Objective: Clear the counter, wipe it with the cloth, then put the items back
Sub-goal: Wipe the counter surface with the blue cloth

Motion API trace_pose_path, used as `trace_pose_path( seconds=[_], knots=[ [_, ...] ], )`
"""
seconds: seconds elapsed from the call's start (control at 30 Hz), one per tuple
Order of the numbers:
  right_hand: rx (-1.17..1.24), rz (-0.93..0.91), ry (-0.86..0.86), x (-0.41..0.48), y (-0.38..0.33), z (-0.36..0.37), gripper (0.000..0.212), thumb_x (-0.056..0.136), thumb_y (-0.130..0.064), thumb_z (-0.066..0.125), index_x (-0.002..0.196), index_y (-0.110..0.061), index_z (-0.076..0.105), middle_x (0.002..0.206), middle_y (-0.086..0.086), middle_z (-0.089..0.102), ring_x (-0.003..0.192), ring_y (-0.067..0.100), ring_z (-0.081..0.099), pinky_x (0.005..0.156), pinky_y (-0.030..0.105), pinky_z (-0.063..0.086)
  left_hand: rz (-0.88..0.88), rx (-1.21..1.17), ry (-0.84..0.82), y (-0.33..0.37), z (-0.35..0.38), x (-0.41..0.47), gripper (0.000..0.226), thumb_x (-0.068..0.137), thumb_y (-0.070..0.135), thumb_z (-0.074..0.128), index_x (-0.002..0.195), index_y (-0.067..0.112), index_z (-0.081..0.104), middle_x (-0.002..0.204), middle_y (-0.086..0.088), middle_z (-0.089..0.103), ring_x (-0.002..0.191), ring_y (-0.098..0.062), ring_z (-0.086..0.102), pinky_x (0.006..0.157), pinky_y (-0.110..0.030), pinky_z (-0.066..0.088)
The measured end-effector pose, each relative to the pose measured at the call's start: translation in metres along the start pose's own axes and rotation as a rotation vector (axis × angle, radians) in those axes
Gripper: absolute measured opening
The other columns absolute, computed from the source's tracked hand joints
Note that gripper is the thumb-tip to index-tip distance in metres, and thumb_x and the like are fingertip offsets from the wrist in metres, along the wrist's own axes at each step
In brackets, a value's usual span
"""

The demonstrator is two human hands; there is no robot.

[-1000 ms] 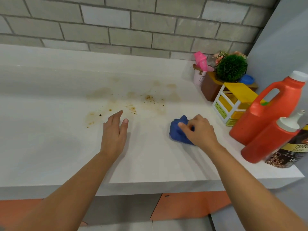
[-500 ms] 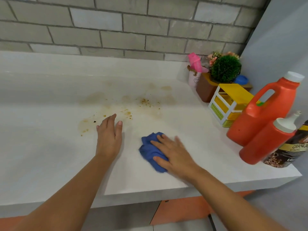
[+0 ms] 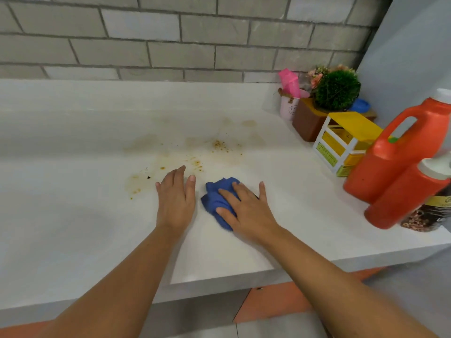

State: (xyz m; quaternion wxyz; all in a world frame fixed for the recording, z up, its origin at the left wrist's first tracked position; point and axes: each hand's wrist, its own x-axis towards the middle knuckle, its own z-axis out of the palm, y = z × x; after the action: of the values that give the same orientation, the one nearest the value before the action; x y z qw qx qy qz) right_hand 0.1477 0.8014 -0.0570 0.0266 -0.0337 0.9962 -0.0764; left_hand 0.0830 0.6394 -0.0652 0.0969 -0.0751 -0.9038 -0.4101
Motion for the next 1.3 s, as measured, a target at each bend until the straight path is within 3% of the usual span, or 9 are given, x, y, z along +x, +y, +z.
trace_pose_path(
  seconds=[0.07, 0.13, 0.37, 0.53, 0.67, 0.8, 0.93, 1.17, 1.3],
  knots=[
    [-0.021, 0.051, 0.037, -0.009, 0.027, -0.002, 0.078, 0.082, -0.068, -0.002, 0.147, -0.032, 0.021, 0.157, -0.001, 0.015, 0.145, 0.011, 0.010, 0.111, 0.050, -0.018, 0.018, -0.018, 0.001, -0.001, 0.000, -0.001, 0.047, 0.100, 0.033, 0.026, 0.142, 0.012, 0.034, 0.146, -0.006, 0.036, 0.139, -0.020, 0.024, 0.116, -0.036, -0.001],
    [-0.054, 0.225, 0.064, 0.006, 0.069, -0.006, 0.061, 0.094, -0.055, 0.009, 0.147, -0.028, 0.022, 0.156, -0.001, 0.018, 0.145, 0.010, 0.011, 0.112, 0.052, -0.013, 0.031, -0.045, 0.010, -0.001, 0.000, -0.003, 0.048, 0.100, 0.036, 0.024, 0.142, 0.013, 0.034, 0.145, -0.004, 0.036, 0.139, -0.018, 0.024, 0.116, -0.037, -0.001],
    [-0.029, 0.554, 0.117, 0.123, 0.131, -0.019, 0.055, 0.101, -0.040, 0.018, 0.149, -0.012, 0.020, 0.149, 0.025, 0.026, 0.139, 0.035, 0.022, 0.117, 0.043, 0.011, 0.006, -0.107, 0.056, 0.009, 0.001, 0.010, 0.048, 0.100, 0.038, 0.025, 0.141, 0.015, 0.035, 0.144, -0.002, 0.037, 0.138, -0.019, 0.027, 0.118, -0.039, 0.007],
    [0.048, 0.258, 0.079, 0.135, 0.061, -0.009, 0.068, 0.097, -0.054, 0.021, 0.150, -0.014, 0.011, 0.155, 0.021, 0.011, 0.145, 0.031, 0.007, 0.119, 0.039, 0.002, 0.026, -0.120, 0.107, 0.026, 0.010, 0.050, 0.050, 0.098, 0.039, 0.025, 0.140, 0.016, 0.037, 0.143, -0.003, 0.039, 0.136, -0.020, 0.031, 0.110, -0.025, 0.014],
    [0.102, -0.054, -0.001, 0.094, 0.057, -0.003, 0.075, 0.090, -0.062, 0.024, 0.150, -0.018, 0.013, 0.158, 0.010, 0.006, 0.147, 0.022, 0.004, 0.118, 0.031, 0.002, -0.017, -0.129, 0.140, 0.030, 0.021, 0.078, 0.043, 0.101, 0.031, 0.028, 0.140, 0.014, 0.037, 0.142, -0.006, 0.038, 0.134, -0.022, 0.031, 0.110, -0.029, 0.022],
    [0.078, 0.128, 0.148, 0.134, 0.139, -0.015, 0.098, 0.068, -0.066, 0.004, 0.142, -0.010, 0.036, 0.146, 0.017, 0.035, 0.132, 0.029, 0.035, 0.107, 0.035, 0.027, -0.003, -0.104, 0.141, 0.031, 0.022, 0.090, 0.044, 0.101, 0.032, 0.028, 0.141, 0.014, 0.036, 0.143, -0.005, 0.037, 0.136, -0.022, 0.030, 0.115, -0.039, 0.022],
    [0.057, 0.388, 0.096, 0.191, 0.158, -0.030, 0.063, 0.096, -0.047, 0.022, 0.144, -0.006, 0.029, 0.143, 0.022, 0.035, 0.132, 0.033, 0.032, 0.109, 0.038, 0.025, -0.021, -0.103, 0.152, 0.029, 0.025, 0.096, 0.044, 0.101, 0.032, 0.028, 0.141, 0.014, 0.035, 0.143, -0.005, 0.037, 0.135, -0.022, 0.032, 0.114, -0.045, 0.023],
    [0.160, -0.178, 0.052, 0.146, 0.051, -0.002, 0.076, 0.086, -0.058, 0.015, 0.148, -0.015, 0.023, 0.155, 0.017, 0.019, 0.144, 0.028, 0.017, 0.117, 0.032, 0.010, -0.007, -0.060, 0.130, 0.042, 0.047, 0.124, 0.043, 0.102, 0.028, 0.027, 0.140, 0.010, 0.037, 0.143, -0.009, 0.040, 0.135, -0.022, 0.032, 0.115, -0.046, 0.019],
    [0.156, -0.127, 0.070, 0.155, 0.107, -0.010, 0.078, 0.083, -0.057, 0.017, 0.148, -0.014, 0.025, 0.155, 0.010, 0.022, 0.143, 0.021, 0.020, 0.114, 0.029, 0.013, -0.067, -0.042, 0.062, 0.046, 0.042, 0.138, 0.046, 0.102, 0.033, 0.022, 0.141, 0.013, 0.038, 0.145, -0.006, 0.040, 0.137, -0.020, 0.031, 0.117, -0.044, 0.014]
  ],
)
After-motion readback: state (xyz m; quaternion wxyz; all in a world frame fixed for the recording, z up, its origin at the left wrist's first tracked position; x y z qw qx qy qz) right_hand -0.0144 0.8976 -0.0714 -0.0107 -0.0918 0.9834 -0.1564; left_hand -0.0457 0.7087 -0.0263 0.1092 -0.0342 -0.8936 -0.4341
